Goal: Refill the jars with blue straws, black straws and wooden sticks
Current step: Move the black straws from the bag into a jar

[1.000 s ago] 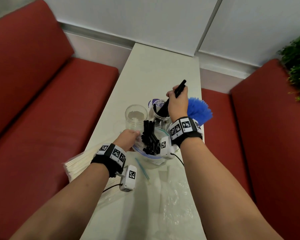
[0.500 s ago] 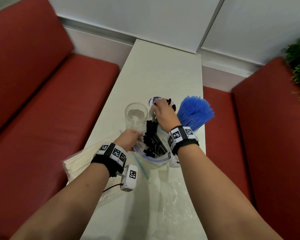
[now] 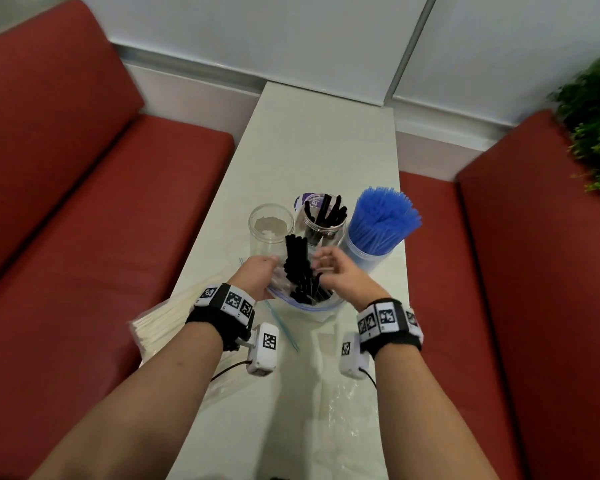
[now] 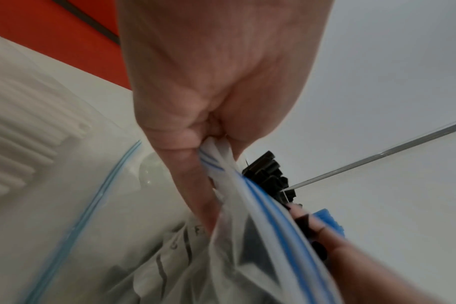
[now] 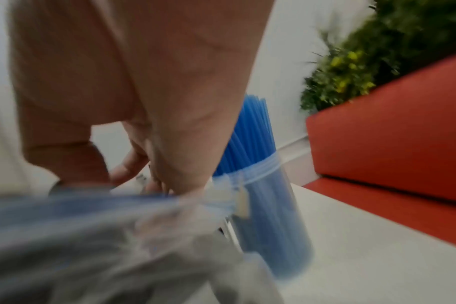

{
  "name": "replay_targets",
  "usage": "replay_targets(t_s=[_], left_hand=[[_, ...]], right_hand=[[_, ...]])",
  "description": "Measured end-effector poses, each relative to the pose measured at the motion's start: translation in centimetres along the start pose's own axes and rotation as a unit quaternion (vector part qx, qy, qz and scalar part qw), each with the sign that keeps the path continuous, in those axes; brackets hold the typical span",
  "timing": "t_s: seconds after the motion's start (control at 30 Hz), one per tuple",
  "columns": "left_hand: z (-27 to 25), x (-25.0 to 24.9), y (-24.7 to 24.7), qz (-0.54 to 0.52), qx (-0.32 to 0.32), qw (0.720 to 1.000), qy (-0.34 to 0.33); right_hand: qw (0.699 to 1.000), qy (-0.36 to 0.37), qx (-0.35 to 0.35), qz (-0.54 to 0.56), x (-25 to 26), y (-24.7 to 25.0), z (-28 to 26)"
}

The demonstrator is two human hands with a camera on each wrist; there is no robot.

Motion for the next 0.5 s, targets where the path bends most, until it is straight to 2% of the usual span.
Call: replay_targets(t_s=[0.07,0.17,0.33,0.5], left_hand=[[-0.1,0.2,-0.1,-0.017,-0.005,1.000,0.005],[-0.2,0.6,-0.6,-0.041,0.000,0.999,0.011],[-0.2,1.5,-0.6,-0.058,-0.001,0.998,0.029],[-1.0,1.3,-0.5,-0.107,-0.001,0.994,0.035]], right_hand=[[0.999,-0.027,0.016,-0.025,-2.1,-1.3,-0.4],[0.998,-0.026,-0.003,-0.064,-3.9,-2.5,-0.5],[0.989,0.039,-0.085,-0.115,-3.4,-3.1,-0.4],[0.985,0.020,-0.132,-0.113,-3.9,-2.8,-0.7]])
Point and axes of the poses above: each hand's wrist, its own z-axis towards the middle knuckle, its own y-axis out of the back of the hand, x = y × z, the point moved 6 cm from there along z, towards the middle knuckle, and after that the axes turned 3 degrees about -z, right-handed, at the moved point
